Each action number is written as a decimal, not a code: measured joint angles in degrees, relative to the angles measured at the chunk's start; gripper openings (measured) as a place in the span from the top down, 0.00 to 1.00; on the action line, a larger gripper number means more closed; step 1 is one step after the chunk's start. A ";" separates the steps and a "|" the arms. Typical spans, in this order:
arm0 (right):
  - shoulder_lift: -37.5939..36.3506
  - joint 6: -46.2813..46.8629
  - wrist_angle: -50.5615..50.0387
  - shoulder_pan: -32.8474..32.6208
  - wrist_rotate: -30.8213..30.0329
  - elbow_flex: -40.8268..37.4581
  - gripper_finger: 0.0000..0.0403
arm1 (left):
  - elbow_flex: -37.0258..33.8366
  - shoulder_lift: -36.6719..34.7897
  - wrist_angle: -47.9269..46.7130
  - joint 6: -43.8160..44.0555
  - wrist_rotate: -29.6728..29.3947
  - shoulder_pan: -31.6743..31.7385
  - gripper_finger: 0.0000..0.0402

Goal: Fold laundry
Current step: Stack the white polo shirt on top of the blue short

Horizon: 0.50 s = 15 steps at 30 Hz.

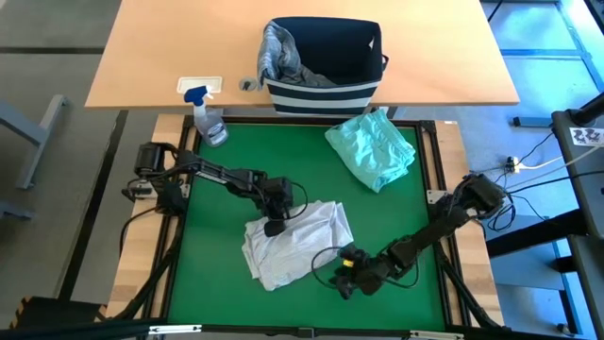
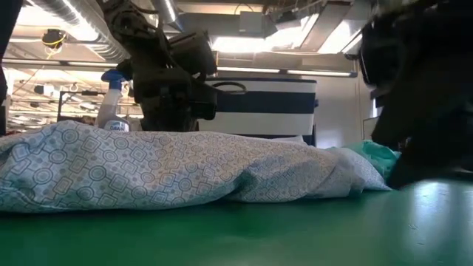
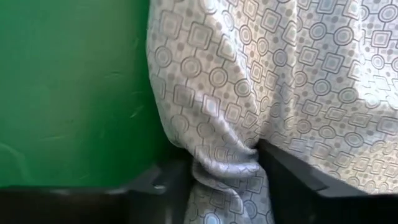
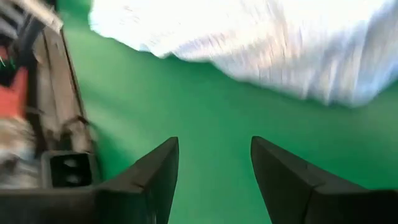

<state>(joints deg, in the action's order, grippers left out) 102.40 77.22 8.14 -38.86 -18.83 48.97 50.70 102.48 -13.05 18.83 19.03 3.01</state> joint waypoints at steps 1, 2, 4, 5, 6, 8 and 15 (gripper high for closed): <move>0.30 5.57 0.73 0.05 1.77 0.00 0.50 | 0.00 0.06 0.17 -0.14 0.46 0.00 0.64; 0.55 10.98 2.09 0.03 3.33 0.00 0.50 | -0.04 0.08 0.38 -0.16 0.67 0.00 0.69; 0.99 18.23 5.11 -0.11 4.03 0.00 0.50 | -0.11 0.17 1.06 -0.19 1.02 -0.07 0.78; 1.22 19.83 6.53 -0.14 3.42 0.02 0.50 | -0.16 0.23 1.46 -0.20 1.32 -0.09 0.82; 1.48 20.26 7.72 -0.17 2.45 0.02 0.50 | -0.18 0.26 1.87 -0.20 1.59 -0.11 0.86; 1.83 22.34 8.74 0.32 -0.79 0.02 0.50 | -0.24 0.33 2.85 -0.30 1.99 -0.22 0.92; 7.22 31.51 13.49 3.52 -4.32 1.15 0.50 | -0.24 0.32 3.28 -2.01 0.68 -0.26 0.96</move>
<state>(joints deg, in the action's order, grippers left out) 109.62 108.73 21.63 -35.34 -23.15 50.12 50.46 102.80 -9.78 16.82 19.72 2.74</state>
